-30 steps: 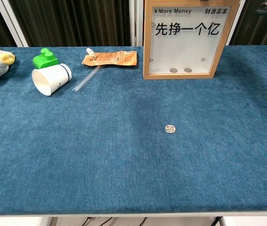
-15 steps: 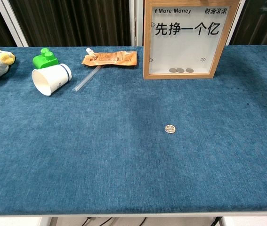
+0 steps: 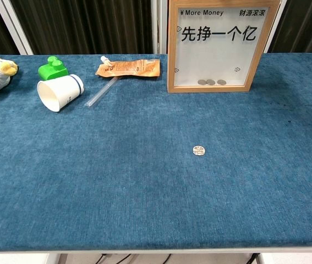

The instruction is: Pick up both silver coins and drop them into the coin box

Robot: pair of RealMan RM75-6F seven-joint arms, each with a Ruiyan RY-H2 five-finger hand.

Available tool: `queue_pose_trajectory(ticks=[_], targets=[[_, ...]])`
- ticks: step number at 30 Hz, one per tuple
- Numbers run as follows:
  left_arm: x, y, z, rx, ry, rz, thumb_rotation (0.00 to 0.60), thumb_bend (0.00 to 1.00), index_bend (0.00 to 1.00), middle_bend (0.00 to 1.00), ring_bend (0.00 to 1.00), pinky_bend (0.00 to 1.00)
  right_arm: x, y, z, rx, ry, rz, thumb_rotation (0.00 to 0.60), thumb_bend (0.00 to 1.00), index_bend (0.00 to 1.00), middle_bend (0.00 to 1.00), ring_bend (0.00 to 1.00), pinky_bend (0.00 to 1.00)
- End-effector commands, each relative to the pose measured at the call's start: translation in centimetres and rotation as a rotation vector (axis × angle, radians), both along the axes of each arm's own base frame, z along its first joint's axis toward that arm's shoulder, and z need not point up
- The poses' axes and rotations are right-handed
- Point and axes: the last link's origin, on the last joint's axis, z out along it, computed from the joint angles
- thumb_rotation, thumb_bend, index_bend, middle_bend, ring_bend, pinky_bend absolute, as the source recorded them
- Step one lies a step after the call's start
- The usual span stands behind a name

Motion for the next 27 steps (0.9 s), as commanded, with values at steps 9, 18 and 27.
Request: queue_pose_trajectory(ticks=[9, 18, 27], targets=[[-0.2, -0.3, -0.1, 0.008, -0.003, 0.009, 0.6, 0.09, 0.06, 0.01, 0.0, 0.0, -10.9, 8.2, -6.0, 0.226, 0.114, -0.027, 0.6, 0.37, 0.25, 0.07, 0.0, 0.0], [-0.4, -0.4, -0.1, 0.013, -0.003, 0.013, 0.6, 0.09, 0.06, 0.01, 0.0, 0.0, -13.7, 9.4, -10.1, 0.338, 0.154, -0.068, 0.6, 0.37, 0.3, 0.07, 0.0, 0.0], [-0.8, -0.4, -0.2, 0.014, -0.003, 0.021, 0.6, 0.09, 0.06, 0.01, 0.0, 0.0, -12.6, 9.6, -12.9, 0.385, 0.152, -0.04, 0.6, 0.37, 0.34, 0.07, 0.0, 0.0]])
